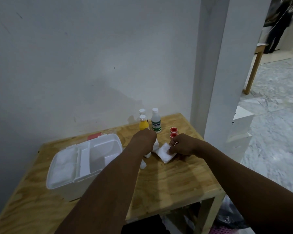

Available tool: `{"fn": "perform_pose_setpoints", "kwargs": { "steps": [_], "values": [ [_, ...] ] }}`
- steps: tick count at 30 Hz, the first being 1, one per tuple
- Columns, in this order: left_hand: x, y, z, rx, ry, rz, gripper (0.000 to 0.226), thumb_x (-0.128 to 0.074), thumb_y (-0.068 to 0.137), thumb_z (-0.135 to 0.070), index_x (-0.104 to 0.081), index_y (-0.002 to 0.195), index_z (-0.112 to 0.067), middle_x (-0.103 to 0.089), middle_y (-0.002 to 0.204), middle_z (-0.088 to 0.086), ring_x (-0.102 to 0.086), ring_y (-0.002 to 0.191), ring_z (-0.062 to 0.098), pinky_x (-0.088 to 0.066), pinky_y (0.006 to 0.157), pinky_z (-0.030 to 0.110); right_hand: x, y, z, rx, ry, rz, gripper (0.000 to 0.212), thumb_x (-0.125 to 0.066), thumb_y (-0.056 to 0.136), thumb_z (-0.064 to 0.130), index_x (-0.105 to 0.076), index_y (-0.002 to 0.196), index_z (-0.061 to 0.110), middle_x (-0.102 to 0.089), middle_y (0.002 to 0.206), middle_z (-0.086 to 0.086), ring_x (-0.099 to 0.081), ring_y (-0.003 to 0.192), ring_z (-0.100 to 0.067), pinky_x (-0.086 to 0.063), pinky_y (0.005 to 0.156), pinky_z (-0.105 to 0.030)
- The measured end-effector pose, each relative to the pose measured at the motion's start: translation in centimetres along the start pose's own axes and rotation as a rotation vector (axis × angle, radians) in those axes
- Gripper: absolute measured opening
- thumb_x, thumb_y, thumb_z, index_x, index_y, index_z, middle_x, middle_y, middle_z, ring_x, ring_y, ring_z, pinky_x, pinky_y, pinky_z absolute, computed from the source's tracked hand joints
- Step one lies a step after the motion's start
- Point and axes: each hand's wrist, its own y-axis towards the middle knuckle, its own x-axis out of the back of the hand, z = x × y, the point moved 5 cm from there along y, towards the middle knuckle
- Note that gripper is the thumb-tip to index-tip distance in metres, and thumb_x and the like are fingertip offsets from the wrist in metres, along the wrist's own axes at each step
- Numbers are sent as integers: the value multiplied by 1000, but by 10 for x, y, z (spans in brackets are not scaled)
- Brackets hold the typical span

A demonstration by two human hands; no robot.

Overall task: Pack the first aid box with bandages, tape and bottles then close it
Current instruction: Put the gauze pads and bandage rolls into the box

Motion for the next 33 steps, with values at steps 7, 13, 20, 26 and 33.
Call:
{"fn": "perform_pose_setpoints", "kwargs": {
  "steps": [7, 13, 20, 26, 33],
  "values": [
    [23, -7, 5, 21, -131, -143, 34, -54, 95, -15, -52, 129, -19, -64, 116, 9, -62, 98, 28, -47, 71, 36, 4, -3, 0, 11, 39, -34, 16, -68, 89, 18, -64, 97, 5, -68, 82, -15, -66, 68, -22, -51, 60, -34],
    [64, -28, 13, 26, -287, -335, 20, -50, 89, -4, -54, 106, -14, -55, 86, 5, -52, 78, 27, -36, 63, 34, 15, -15, 16, 59, 84, -153, 24, -67, 89, 16, -64, 105, -1, -72, 96, -22, -69, 71, -23, -51, 58, -32],
    [107, -72, 62, 163, -570, -498, 20, -55, 88, -7, -74, 86, -11, -74, 97, 6, -66, 94, 23, -47, 80, 26, 13, -35, 74, 171, 209, -265, 18, -67, 86, 14, -61, 103, 9, -71, 81, -13, -67, 61, -19, -44, 50, -28],
    [130, -138, 136, 357, -732, -598, 12, -68, 78, -8, -72, 84, -16, -68, 76, -4, -64, 64, 12, -44, 67, 18, -31, -48, 150, 284, 245, -164, 6, -62, 89, 15, -61, 94, 11, -70, 84, -13, -72, 68, -22, -48, 57, -29],
    [106, -211, 237, 565, -1089, -647, 25, -76, 76, 3, -67, 87, -18, -63, 77, 12, -59, 60, 26, -52, 65, 33, -111, -43, 219, 321, 156, -72, 6, -64, 84, 12, -66, 81, 7, -56, 78, -14, -47, 71, -24, -34, 53, -25]
  ]
}}
